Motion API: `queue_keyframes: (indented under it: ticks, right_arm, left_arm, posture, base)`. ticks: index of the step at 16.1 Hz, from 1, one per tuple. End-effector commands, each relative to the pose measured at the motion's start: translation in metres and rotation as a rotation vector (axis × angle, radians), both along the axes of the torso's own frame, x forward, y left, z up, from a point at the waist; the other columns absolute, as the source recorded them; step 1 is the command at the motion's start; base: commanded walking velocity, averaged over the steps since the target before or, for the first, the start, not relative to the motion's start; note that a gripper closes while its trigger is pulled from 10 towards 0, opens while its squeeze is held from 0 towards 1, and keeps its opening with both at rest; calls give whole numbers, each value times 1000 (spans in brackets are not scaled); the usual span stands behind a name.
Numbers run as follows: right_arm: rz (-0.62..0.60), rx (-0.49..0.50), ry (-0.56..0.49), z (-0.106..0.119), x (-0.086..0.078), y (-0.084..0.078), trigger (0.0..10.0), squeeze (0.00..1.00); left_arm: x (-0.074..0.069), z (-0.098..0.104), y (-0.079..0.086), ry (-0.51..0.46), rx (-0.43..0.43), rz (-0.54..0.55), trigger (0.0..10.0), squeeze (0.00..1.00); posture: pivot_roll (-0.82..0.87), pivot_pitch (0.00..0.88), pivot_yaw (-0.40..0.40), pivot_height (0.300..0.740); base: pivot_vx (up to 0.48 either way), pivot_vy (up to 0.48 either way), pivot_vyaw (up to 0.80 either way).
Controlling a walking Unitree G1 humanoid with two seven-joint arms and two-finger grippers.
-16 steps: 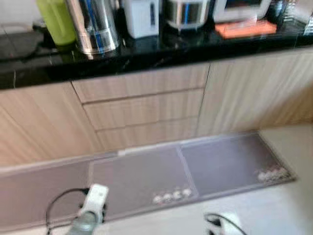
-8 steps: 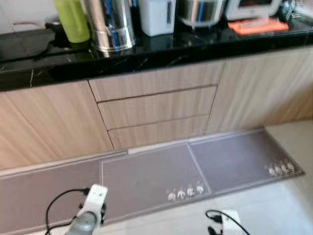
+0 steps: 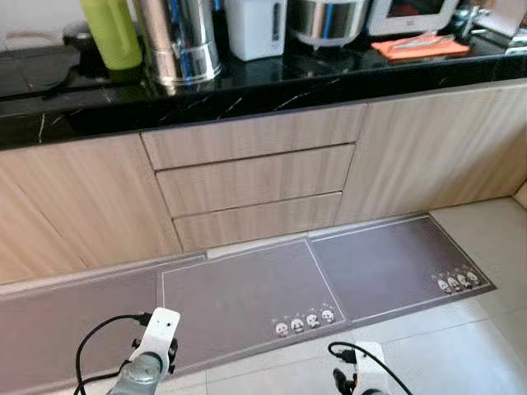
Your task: Kitchen organization
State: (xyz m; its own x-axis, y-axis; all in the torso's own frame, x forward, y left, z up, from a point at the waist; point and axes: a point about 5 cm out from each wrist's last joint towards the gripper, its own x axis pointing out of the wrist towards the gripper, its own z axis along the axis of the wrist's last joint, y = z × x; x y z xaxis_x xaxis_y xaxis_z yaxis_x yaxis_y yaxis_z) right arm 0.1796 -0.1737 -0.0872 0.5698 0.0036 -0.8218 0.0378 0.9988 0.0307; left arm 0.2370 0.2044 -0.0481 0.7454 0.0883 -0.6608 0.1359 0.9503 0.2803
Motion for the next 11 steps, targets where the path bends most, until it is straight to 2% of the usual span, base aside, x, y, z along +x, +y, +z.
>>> queue_keyframes:
  ticks: [1,4,6,8,11]
  right_arm:
    - [-23,-2,7,-3,-9,-8,10000,0]
    - [2,-24,12,-5,-26,-32,10000,0]
    - [-5,-28,20,-6,-36,-44,10000,0]
    - [-39,-24,20,-6,-39,-48,10000,0]
    - [-9,-21,22,-7,-33,-37,10000,0]
  left_arm:
    - [-4,-2,4,17,1,20,10000,0]
    - [-6,-4,3,27,-4,17,10000,0]
    - [-7,-5,0,32,-9,13,10000,0]
    - [-6,-5,0,30,-2,7,10000,0]
    - [-7,-5,0,34,-2,9,10000,0]
  posture:
    - [-37,0,28,740]
    - [-42,0,29,740]
    - [-42,0,29,740]
    - [-43,0,31,740]
    - [-44,0,31,740]
  base:
    - [326,0,0]
    - [355,0,0]
    - [373,0,534]
    - [371,0,0]
    - [371,0,0]
